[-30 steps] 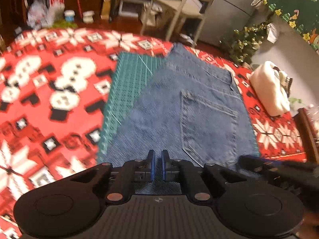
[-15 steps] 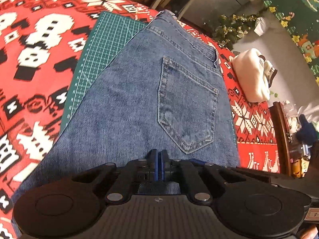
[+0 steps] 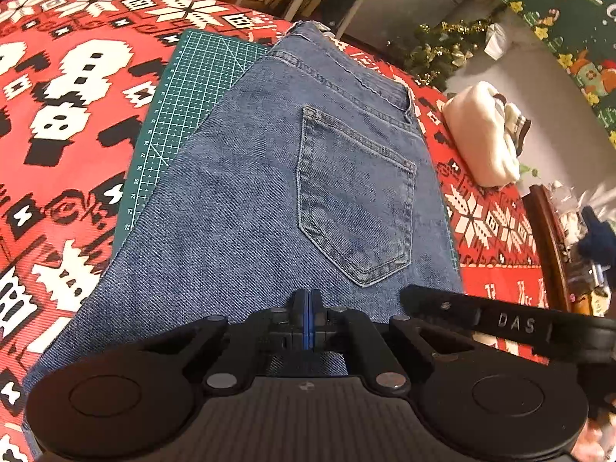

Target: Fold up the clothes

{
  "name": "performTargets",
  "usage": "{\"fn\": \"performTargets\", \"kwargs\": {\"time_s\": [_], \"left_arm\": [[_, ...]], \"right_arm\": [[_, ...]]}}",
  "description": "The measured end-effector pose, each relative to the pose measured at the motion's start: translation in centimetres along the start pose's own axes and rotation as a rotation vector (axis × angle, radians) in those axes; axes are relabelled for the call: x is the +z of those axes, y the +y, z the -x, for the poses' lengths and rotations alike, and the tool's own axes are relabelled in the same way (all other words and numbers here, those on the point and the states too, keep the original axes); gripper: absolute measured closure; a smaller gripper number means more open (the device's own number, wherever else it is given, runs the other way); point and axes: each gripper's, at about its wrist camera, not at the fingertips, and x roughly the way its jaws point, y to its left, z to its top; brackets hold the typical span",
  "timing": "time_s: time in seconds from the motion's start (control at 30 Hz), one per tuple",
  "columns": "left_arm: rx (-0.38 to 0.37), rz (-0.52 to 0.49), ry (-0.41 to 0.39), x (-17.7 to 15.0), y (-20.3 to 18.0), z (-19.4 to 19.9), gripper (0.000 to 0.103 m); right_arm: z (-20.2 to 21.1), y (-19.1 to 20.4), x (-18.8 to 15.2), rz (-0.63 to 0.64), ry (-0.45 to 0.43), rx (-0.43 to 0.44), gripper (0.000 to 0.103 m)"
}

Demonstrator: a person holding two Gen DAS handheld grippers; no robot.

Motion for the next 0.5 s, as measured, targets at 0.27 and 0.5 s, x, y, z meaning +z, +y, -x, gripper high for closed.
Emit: {"fn": "performTargets", "kwargs": {"time_s": [0.27, 0.5], "left_arm": [[0.0, 0.044, -0.037, 0.4, 1.1, 1.6, 0.098], [0.02, 0.102, -0.136, 2.6, 3.0, 3.0, 0.098]], "right_arm": [[2.0, -5.0, 0.9, -0.141, 0.002, -0.02, 0.099], [4.5, -5.3, 3.5, -0.181, -0.163, 0.093, 0.094]]}}
